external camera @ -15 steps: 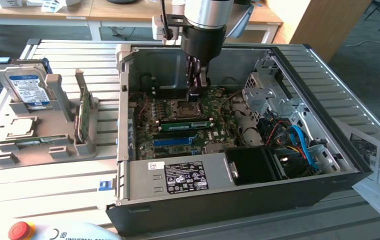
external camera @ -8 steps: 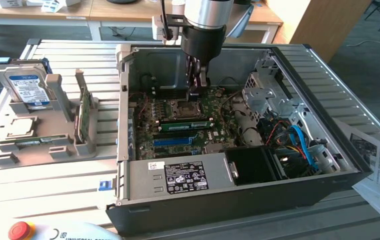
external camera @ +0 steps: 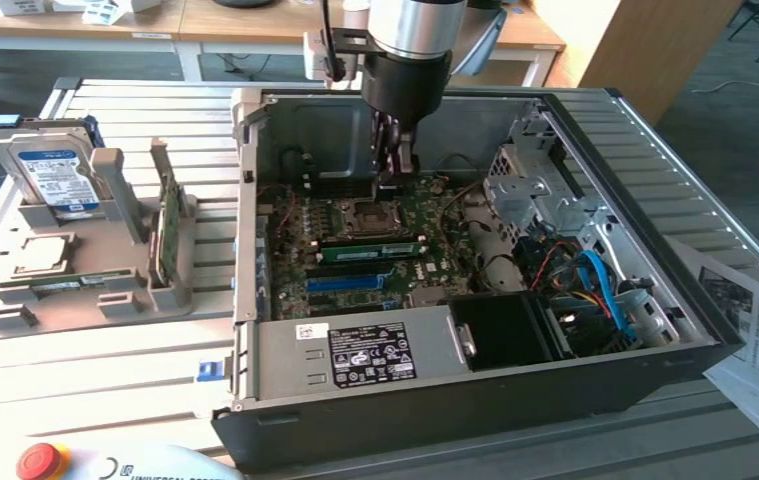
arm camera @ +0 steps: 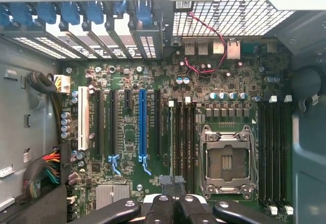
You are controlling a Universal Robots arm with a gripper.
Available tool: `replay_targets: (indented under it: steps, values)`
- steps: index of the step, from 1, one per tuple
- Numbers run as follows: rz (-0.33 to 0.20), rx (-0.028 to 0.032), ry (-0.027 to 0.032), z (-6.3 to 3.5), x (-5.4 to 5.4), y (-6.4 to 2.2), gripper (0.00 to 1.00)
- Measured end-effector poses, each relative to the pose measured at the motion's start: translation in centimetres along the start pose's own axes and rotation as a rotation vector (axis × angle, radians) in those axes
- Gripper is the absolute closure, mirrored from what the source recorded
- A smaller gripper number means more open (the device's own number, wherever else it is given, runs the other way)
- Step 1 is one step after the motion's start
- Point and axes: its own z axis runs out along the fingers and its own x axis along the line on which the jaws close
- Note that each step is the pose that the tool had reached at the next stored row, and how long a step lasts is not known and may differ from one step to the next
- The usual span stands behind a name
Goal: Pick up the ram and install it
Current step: 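Press down the ram until it locks into place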
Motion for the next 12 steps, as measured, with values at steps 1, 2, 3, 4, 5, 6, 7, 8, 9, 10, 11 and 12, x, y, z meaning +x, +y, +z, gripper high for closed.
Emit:
replay_targets:
  steps: [1, 2, 3, 4, 5, 6, 7, 8, 9, 10, 11, 12]
  values:
    - [0.000, 0.0000, -0.0002, -0.17, 0.0, 0.00, 0.90]
    - [0.000, 0.0000, -0.0002, -0.37, 0.0, 0.00, 0.90]
    - [0.000, 0.0000, -0.0001, -0.55, 0.0, 0.01, 0.90]
    - [0.000, 0.0000, -0.0001, -0.74, 0.0, 0.01, 0.90]
    - [0.000, 0.0000, 0.0002, -0.93, 0.0, 0.01, 0.90]
    - [0.000, 0.0000, 0.0003, -1.09, 0.0, 0.01, 0.90]
    - [0.000, 0.0000, 0.0005, -1.26, 0.0, 0.02, 0.90]
    - [0.000, 0.0000, 0.0007, -1.44, 0.0, 0.02, 0.90]
    - [0.000, 0.0000, 0.0007, -1.63, 0.0, 0.02, 0.90]
    - [0.000, 0.0000, 0.0009, -1.82, 0.0, 0.02, 0.90]
    - [0.000, 0.0000, 0.0011, -2.00, 0.0, 0.03, 0.90]
    - [0.000, 0.0000, 0.0013, -2.16, 0.0, 0.03, 0.90]
